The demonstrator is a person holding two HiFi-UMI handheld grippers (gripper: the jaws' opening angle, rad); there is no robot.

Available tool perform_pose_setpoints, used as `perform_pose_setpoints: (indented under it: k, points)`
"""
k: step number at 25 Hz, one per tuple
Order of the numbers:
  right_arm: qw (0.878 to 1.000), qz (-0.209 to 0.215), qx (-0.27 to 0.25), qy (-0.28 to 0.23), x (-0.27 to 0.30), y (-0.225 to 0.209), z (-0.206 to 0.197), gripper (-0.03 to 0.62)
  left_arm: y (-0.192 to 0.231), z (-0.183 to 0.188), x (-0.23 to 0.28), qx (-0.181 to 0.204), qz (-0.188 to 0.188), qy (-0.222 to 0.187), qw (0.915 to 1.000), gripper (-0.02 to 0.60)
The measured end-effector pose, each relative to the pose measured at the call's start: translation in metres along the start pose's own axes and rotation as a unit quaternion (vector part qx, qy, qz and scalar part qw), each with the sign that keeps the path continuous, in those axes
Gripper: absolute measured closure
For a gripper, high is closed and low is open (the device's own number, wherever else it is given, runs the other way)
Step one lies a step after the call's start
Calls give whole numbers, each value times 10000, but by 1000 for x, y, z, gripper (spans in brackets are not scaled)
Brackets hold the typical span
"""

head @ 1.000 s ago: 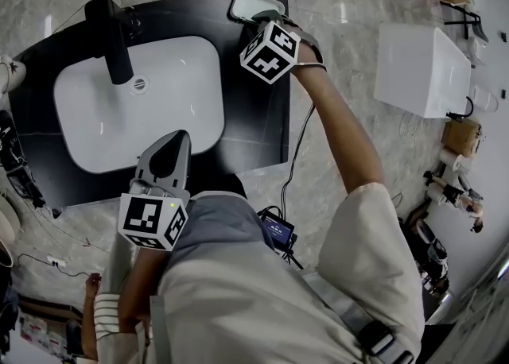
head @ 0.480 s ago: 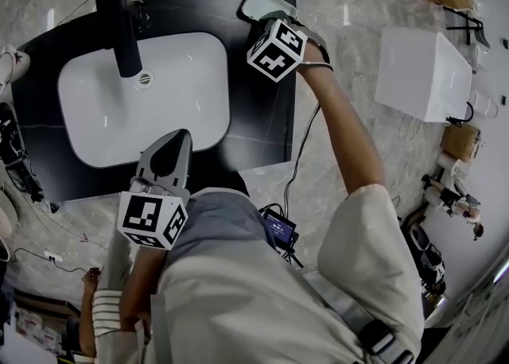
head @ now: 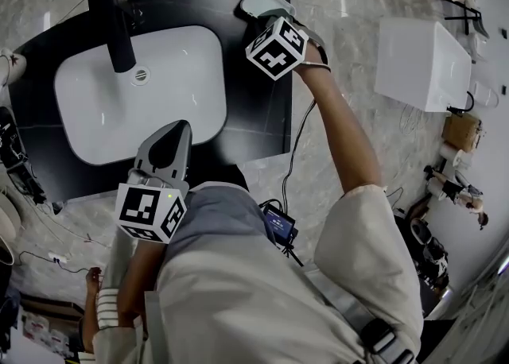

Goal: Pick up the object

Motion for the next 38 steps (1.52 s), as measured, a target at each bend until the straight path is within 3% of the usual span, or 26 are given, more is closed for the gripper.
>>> perform_pose_setpoints:
  k: [6,23,38]
  points:
    - [9995,-15,291,-86,-13,2,-10,580,-8,2,1,104,-74,-35,9999,580]
    - [9982,28,502,-338,-43,26,-21,580,-28,-2,-13,233,-57,-153,9996,580]
    - [9928,163,925,-738,-76,46,-35,580,-40,10,-14,396,145,-328,9986,580]
Point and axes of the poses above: the fingertips, and each gripper's own axes: x forward along the fingers, y to its left, z out of its top, the point moved 4 cm from there along -x, backward along the fingers, and after that the axes turned 6 degrees about x, right-handed, at the moved point
